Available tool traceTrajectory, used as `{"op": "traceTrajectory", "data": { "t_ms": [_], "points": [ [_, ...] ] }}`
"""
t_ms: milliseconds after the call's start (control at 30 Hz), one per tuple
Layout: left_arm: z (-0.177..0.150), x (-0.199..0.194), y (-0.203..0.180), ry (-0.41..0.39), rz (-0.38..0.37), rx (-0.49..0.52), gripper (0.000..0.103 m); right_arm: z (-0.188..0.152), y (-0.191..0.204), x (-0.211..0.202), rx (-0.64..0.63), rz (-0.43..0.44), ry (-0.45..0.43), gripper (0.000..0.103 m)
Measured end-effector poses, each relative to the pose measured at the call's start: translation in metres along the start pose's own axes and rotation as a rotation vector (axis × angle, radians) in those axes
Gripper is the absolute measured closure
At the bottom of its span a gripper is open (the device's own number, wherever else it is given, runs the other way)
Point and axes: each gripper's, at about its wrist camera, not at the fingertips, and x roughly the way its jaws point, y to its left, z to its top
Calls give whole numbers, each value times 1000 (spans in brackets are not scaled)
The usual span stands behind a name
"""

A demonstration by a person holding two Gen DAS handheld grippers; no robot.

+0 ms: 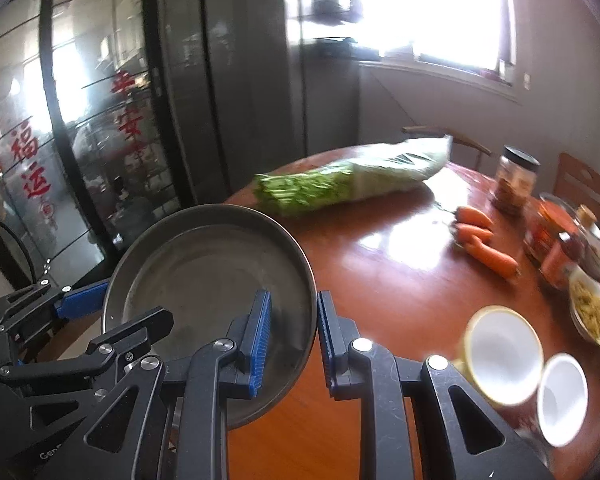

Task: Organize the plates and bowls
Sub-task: 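Grasp the shallow steel pan rim with both grippers and carry it over the plate stack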

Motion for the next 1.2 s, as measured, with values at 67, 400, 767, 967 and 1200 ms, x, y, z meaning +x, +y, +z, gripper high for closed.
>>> {"op": "traceTrajectory", "data": {
  "t_ms": [67, 400, 767, 967, 1200],
  "points": [
    [-1, 6, 13, 10, 14, -18, 55, 5, 12, 9, -17, 10, 4, 79],
    [-16, 51, 63, 71, 5, -118, 55, 6, 49, 67, -62, 23, 69, 79],
    [-26, 74, 48, 115, 6, -54, 55, -11, 41, 91, -47, -2, 117, 79],
    [-28, 80, 42, 118, 15, -31, 55, -21, 32, 99, -28, 1, 135, 80],
    [-28, 86, 37, 127, 27, -17, 54, -25, 30, 97, -31, 1, 127, 80]
  ]
}}
